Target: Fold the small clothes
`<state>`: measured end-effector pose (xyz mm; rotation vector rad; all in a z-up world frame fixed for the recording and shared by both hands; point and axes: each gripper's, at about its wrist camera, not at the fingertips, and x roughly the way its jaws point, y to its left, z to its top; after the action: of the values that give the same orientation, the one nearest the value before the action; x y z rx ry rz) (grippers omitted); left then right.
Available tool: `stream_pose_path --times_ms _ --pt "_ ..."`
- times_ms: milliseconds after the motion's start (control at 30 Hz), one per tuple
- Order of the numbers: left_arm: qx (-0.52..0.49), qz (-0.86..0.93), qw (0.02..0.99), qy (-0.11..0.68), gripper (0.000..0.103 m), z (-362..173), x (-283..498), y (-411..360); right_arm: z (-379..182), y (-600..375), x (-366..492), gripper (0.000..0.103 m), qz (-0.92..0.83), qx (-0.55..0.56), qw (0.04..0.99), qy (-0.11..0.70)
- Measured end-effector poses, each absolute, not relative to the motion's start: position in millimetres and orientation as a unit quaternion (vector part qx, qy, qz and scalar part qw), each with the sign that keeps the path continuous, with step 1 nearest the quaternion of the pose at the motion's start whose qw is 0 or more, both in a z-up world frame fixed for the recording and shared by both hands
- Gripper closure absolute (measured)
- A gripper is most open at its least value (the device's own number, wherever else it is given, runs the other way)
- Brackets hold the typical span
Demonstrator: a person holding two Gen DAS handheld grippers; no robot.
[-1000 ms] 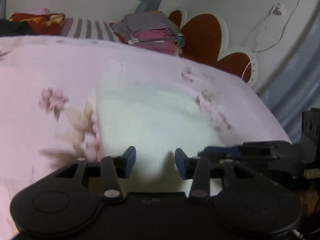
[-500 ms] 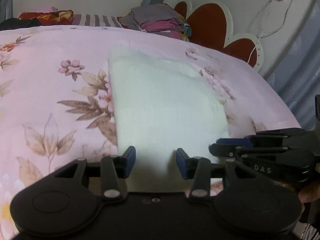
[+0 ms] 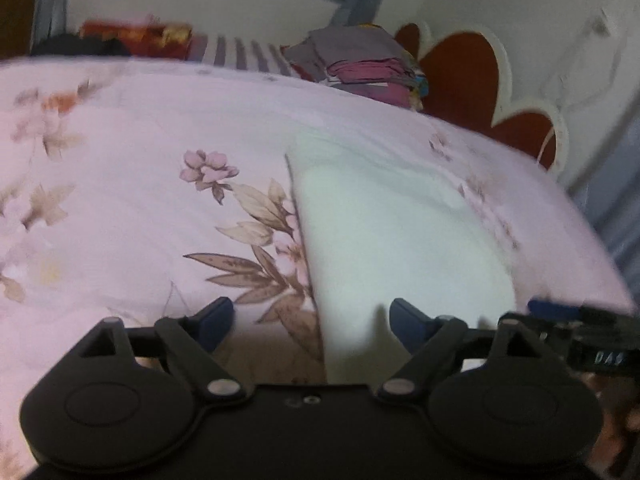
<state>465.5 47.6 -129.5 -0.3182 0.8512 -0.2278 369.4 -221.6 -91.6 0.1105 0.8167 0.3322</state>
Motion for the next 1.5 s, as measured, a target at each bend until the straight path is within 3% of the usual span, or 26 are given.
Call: stream_pose_path --times_ms 133,200,267,433,567,733,967,1033,1367,1500 --pt "-0.228 -0.13 0.87 0.418 0.019 -135.2 481.3 67.1 -95.2 -249.4 392.2 0.02 0.162 0.151 0.887 0.405" --pt "-0.245 -0.142 0.861 0.423 0.02 -138.7 487.5 69.7 -99.7 -264.5 402.0 0.033 0.163 0.198 0.876 0.408" --pt "-0.257 -0.155 0.853 0.427 0.024 -142.8 493.1 71.2 -106.2 -279.0 411.3 0.038 0.163 0.246 0.861 0.415" --pt "-0.28 -0.183 0.832 0.443 0.024 -153.1 506.2 68.7 -124.9 -303.2 426.6 0.038 0.172 0.336 0.825 0.42" --pt "-0.237 -0.194 0.834 0.458 0.025 -151.3 516.5 52.8 -136.2 -310.6 433.9 0.038 0.179 0.363 0.813 0.418" --pt "-0.215 -0.215 0.83 0.468 0.037 -152.3 526.4 35.2 -140.6 -310.4 442.5 0.038 0.205 0.369 0.803 0.422" --pt "-0.201 -0.222 0.833 0.465 0.038 -154.8 533.3 26.9 -142.5 -302.3 458.6 0.039 0.24 0.358 0.791 0.434" --pt "-0.203 -0.223 0.833 0.464 0.039 -155.5 533.1 29.6 -141.6 -296.3 462.5 0.047 0.246 0.341 0.794 0.439" --pt "-0.203 -0.225 0.834 0.46 0.041 -156.5 533.8 29.5 -139.1 -281.3 462.9 0.047 0.257 0.305 0.803 0.443" --pt "-0.202 -0.224 0.837 0.456 0.047 -156.4 534.5 30.4 -138.1 -273.7 464.4 0.059 0.26 0.291 0.806 0.445"
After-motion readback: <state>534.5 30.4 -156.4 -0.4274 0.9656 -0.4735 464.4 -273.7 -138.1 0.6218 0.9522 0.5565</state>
